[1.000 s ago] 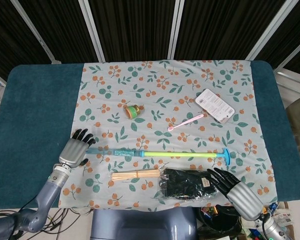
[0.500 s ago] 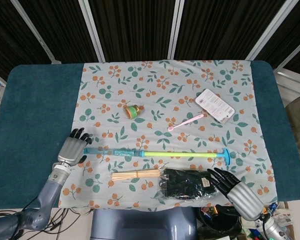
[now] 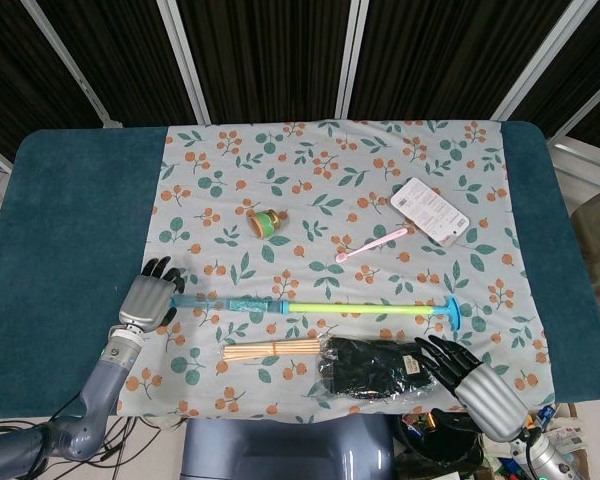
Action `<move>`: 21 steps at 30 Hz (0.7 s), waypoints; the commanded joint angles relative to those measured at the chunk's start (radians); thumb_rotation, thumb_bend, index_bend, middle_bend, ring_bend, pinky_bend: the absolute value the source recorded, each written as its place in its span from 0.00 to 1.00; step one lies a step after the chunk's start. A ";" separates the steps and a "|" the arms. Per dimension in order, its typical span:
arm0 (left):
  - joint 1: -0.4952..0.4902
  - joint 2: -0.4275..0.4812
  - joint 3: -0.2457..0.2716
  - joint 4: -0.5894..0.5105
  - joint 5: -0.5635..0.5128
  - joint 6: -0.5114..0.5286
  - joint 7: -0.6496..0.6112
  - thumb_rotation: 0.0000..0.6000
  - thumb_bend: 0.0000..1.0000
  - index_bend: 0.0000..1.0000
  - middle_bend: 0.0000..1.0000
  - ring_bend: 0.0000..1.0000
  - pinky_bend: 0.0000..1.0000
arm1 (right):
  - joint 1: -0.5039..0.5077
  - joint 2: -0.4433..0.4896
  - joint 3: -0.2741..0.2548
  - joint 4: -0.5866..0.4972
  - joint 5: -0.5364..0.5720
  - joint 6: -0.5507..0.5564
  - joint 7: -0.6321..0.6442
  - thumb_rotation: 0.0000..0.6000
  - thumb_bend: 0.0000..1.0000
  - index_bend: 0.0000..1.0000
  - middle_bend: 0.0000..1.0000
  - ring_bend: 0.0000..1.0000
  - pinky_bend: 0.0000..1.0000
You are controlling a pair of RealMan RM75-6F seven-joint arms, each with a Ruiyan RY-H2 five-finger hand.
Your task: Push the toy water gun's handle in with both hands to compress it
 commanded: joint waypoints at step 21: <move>0.005 0.002 -0.011 -0.094 -0.036 0.091 0.066 1.00 0.43 0.57 0.31 0.08 0.14 | 0.051 -0.002 0.094 -0.231 0.179 -0.225 -0.215 1.00 0.13 0.15 0.09 0.02 0.15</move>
